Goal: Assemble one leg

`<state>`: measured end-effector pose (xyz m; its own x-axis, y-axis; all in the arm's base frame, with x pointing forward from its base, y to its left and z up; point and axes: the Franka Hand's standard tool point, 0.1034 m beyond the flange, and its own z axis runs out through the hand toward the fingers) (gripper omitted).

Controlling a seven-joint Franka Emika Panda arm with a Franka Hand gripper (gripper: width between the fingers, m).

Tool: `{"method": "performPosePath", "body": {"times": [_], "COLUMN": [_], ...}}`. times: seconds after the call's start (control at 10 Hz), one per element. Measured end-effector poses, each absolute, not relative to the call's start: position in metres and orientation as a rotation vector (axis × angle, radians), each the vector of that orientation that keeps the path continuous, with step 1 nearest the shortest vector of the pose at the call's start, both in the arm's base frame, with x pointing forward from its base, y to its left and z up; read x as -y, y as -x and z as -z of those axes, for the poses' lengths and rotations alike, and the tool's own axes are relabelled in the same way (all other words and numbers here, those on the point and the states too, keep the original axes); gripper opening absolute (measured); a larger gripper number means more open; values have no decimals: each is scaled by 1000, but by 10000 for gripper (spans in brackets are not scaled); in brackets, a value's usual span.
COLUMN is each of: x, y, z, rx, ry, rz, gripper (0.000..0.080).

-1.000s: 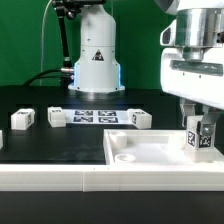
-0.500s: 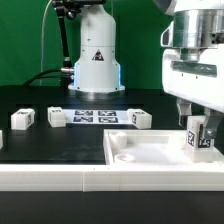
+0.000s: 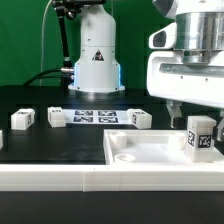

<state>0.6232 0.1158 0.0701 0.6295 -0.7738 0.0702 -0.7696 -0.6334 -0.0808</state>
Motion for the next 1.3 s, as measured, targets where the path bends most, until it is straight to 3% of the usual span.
{"method": "performPosePath", "body": {"times": [0.5, 1.0, 1.2, 1.3], "x": [-119, -120, -119, -119], "y": [-623, -625, -626, -626], "z": [-70, -72, -72, -72], "rx": [-571, -140, -133, -133], "ry": [3070, 3150, 3151, 3151], "rz": [166, 179, 179, 179], "gripper": [649, 649, 399, 399]}}
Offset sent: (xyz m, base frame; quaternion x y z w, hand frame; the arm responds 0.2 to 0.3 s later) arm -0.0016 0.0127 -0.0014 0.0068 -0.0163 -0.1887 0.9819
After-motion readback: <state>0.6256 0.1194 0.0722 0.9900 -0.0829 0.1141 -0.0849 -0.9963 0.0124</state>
